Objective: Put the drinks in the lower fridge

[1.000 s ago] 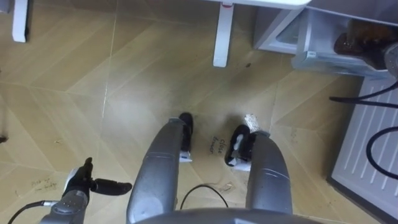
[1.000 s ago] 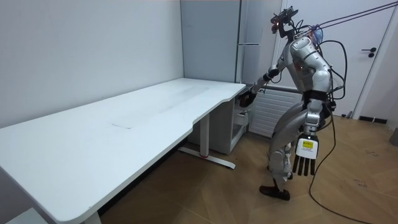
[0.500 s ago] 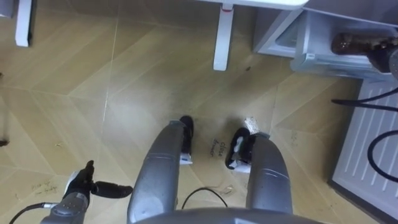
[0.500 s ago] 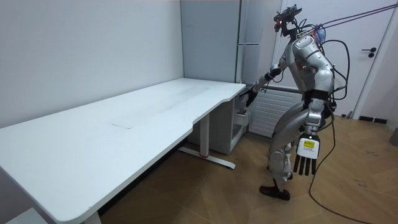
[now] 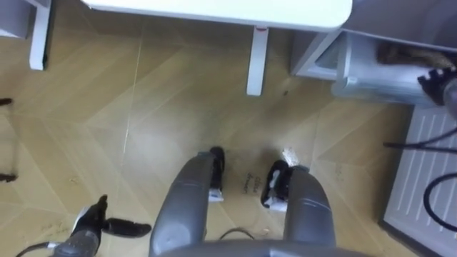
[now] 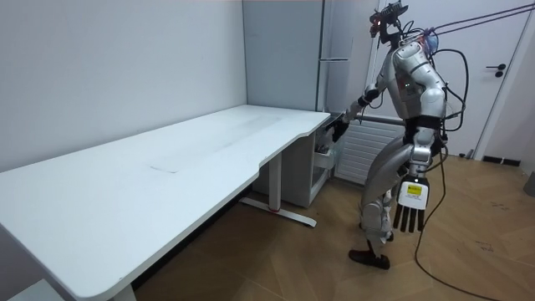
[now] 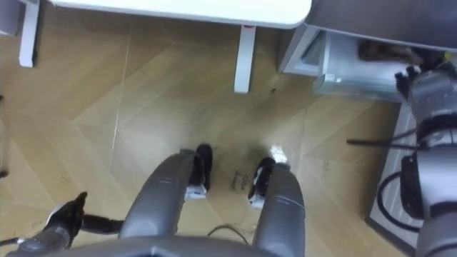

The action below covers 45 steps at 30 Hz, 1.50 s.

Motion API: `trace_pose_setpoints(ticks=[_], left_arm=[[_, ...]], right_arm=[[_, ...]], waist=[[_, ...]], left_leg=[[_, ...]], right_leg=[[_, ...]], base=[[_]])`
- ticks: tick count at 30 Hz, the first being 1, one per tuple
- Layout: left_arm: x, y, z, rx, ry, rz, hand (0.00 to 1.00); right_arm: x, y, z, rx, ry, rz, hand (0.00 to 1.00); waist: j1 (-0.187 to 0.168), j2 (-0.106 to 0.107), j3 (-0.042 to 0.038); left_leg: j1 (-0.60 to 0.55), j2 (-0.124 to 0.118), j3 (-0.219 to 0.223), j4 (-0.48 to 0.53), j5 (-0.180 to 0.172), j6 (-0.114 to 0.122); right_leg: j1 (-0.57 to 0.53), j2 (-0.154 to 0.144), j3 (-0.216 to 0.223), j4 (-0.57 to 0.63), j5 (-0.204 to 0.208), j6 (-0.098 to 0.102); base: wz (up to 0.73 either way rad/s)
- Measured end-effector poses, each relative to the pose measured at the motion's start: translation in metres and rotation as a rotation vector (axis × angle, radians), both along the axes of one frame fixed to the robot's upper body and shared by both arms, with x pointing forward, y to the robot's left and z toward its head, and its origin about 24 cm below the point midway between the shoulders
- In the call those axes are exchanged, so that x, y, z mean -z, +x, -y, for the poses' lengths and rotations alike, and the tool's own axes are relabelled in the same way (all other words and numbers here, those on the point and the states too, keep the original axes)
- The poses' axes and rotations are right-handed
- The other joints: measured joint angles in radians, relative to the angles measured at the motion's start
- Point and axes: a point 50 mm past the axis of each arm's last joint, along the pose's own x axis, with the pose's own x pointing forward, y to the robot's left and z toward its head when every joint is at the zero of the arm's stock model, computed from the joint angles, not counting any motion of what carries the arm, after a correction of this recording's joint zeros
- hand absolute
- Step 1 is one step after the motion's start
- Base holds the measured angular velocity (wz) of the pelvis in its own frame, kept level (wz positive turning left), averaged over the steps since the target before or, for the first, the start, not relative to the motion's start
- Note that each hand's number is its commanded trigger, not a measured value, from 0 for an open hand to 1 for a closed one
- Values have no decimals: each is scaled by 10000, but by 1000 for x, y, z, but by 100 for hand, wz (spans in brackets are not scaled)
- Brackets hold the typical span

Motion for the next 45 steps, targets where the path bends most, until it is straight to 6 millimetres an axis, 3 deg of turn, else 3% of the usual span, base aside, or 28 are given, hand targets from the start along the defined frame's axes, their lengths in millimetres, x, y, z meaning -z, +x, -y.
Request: trace_pose_setpoints(ticks=[11,15,19,29,32,38,45], left_arm=[[1,9,-5,-190,-55,-16,0],[2,4,-8,-388,-48,-72,0],[3,3,-7,-350,-279,-147,0],[4,0,-8,-404,-301,-330,0],[5,2,-7,-474,-265,-210,0],[8,1,2,-613,-386,-173,0],[8,-5,2,-811,71,-269,0]], right_arm=[[19,-19,3,-1206,-1016,-850,0],[28,-31,5,-1588,-1307,-1205,0],[40,-47,8,-1550,-1265,-1688,0],[72,-67,-13,-1665,-842,-2810,0],[76,-67,-19,-1412,-593,-2855,0],[77,-69,-19,89,305,-2626,0],[63,-51,-20,1092,996,-1704,0]], waist=[[-267,23,-21],[-343,98,-97],[-334,185,-180],[-567,222,-208],[-583,286,-246],[-600,359,-290],[-524,373,-295]], left_leg=[[1076,180,80,-195,-111,-26],[1540,338,70,-331,-136,-18],[1780,344,91,-489,-117,12],[1922,320,184,-581,-97,82],[1752,330,165,-434,-118,113],[922,232,148,743,-539,196],[-818,296,171,2084,-793,174]], right_leg=[[1142,191,28,-399,90,16],[1754,483,105,-908,280,121],[2044,529,116,-1229,459,172],[2207,570,247,-1420,606,285],[2050,566,238,-1294,592,280],[1122,267,288,163,-36,298],[-708,152,457,1639,-375,262]], base=[[-7],[-8],[-6],[-2],[1],[7],[0]])
